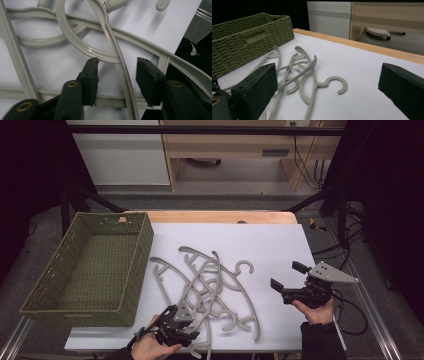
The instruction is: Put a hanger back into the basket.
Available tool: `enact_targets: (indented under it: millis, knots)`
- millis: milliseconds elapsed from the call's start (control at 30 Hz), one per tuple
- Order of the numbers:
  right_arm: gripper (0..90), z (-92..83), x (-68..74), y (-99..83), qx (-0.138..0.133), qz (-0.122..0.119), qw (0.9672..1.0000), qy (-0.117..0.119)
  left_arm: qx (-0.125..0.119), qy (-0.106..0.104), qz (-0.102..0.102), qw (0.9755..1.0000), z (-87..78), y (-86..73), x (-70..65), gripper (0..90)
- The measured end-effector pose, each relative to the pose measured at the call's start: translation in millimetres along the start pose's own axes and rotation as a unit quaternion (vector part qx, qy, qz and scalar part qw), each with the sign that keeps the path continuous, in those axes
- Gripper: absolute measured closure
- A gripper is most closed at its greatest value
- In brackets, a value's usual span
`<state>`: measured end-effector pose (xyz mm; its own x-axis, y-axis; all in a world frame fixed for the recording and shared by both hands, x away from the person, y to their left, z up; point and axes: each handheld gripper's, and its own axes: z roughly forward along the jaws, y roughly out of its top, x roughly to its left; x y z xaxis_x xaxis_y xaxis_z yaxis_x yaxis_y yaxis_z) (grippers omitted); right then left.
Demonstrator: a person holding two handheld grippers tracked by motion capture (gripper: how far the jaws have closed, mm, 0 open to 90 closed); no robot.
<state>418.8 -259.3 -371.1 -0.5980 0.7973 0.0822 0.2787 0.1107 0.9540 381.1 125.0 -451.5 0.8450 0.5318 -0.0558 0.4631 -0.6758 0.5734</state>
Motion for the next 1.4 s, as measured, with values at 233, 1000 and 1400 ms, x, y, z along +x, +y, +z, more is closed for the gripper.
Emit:
enact_targets:
  millis: [233,1000,1400]
  knots:
    - [2.4,0.4,0.2,-0.1,0.002,0.0,1.0,0.001,0.019,-0.001,-0.013,0.9997,7.6,0.2,-1.8,62.9]
    - [2.5,1.0,0.3,-0.3,0.004,-0.001,1.0,0.005,0.016,0.019,-0.045,0.9987,2.6,0.2,1.4,80.9]
    - [2.8,-0.4,-0.7,0.0,0.002,-0.003,1.0,0.004,-0.035,0.022,-0.035,0.9985,-29.4,2.0,4.0,81.0]
